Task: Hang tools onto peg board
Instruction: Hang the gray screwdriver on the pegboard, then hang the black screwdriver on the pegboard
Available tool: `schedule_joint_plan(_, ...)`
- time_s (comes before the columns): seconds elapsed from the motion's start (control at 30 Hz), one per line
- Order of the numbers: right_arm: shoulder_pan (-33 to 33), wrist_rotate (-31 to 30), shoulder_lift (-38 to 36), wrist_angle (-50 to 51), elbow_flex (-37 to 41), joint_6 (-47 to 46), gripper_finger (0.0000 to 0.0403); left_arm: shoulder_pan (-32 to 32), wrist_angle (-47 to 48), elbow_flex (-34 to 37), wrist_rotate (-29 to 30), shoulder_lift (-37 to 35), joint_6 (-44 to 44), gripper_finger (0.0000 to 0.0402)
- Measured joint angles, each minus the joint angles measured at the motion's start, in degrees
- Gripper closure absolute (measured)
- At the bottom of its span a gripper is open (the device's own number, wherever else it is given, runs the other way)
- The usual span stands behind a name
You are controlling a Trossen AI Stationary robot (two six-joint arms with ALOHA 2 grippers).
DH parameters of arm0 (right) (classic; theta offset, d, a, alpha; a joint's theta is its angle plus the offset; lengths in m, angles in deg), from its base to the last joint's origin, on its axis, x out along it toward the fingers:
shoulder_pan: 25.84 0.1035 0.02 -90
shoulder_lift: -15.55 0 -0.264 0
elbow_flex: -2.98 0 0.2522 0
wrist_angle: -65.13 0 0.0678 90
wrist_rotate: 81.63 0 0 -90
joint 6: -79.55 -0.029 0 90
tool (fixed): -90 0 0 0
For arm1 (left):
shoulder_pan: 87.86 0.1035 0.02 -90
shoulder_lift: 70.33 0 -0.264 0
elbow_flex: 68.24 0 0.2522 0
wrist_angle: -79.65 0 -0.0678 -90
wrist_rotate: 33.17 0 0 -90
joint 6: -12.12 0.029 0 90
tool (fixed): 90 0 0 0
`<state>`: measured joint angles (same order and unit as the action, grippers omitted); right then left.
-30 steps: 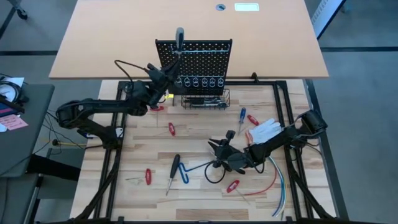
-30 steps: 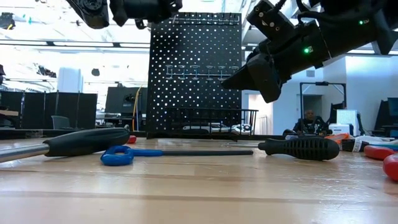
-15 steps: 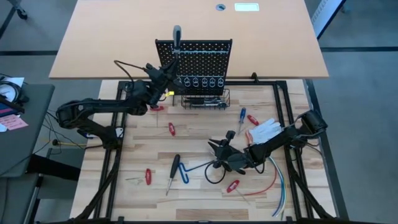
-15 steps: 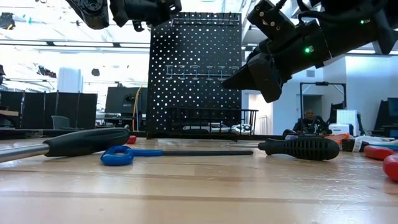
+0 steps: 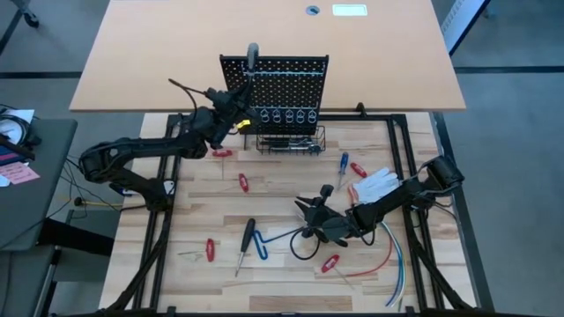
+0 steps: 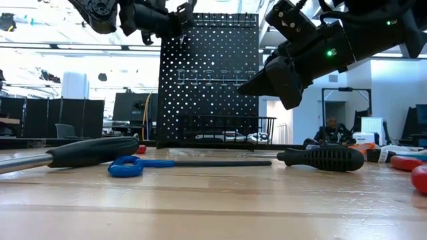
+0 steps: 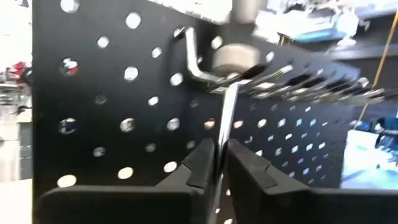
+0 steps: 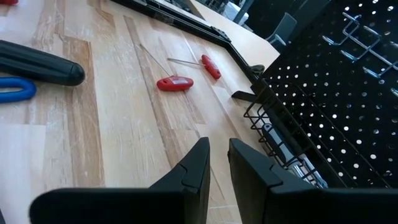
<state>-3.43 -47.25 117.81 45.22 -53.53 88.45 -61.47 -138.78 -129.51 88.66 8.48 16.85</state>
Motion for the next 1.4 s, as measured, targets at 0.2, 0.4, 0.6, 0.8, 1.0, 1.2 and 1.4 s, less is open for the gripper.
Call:
schedule_joint_plan(0.2, 0.0, 0.0, 0.0, 0.0, 0.0, 0.0, 0.0337, 0.0, 2.9, 0.0, 0.7, -0.2, 2.5, 0.0302)
schedule_joint_plan(0.4, 0.0, 0.0, 0.0, 0.4, 0.0, 0.0, 0.0337, -0.1, 13.2, 0.0, 0.2, -3.4, 2.8, 0.0251)
schedule_joint_plan(0.6, 0.0, 0.2, 0.0, 0.7, 0.0, -0.8, 0.0337, -2.0, 30.9, 0.0, 0.1, -11.5, 2.8, 0.0238)
schedule_joint_plan(0.8, -0.4, 10.9, 0.0, 1.3, 0.0, 1.3, 0.0336, -6.9, 52.6, 0.0, -0.5, -21.4, 0.4, 0.0237)
schedule_joint_plan(1.0, -3.4, 30.8, -4.2, 15.6, -4.9, 6.0, 0.031, -16.9, 74.6, 0.2, -9.5, -25.0, -7.0, 0.0245)
schedule_joint_plan(1.2, -9.5, 50.3, -1.1, 19.3, -11.2, 6.4, 0.0235, -33.2, 74.1, 9.3, -7.4, -22.4, -17.4, 0.0264)
schedule_joint_plan(1.4, -12.2, 52.8, 10.9, 20.0, -21.5, 1.9, 0.0162, -45.9, 68.1, 17.2, -6.1, -20.1, -36.2, 0.0267)
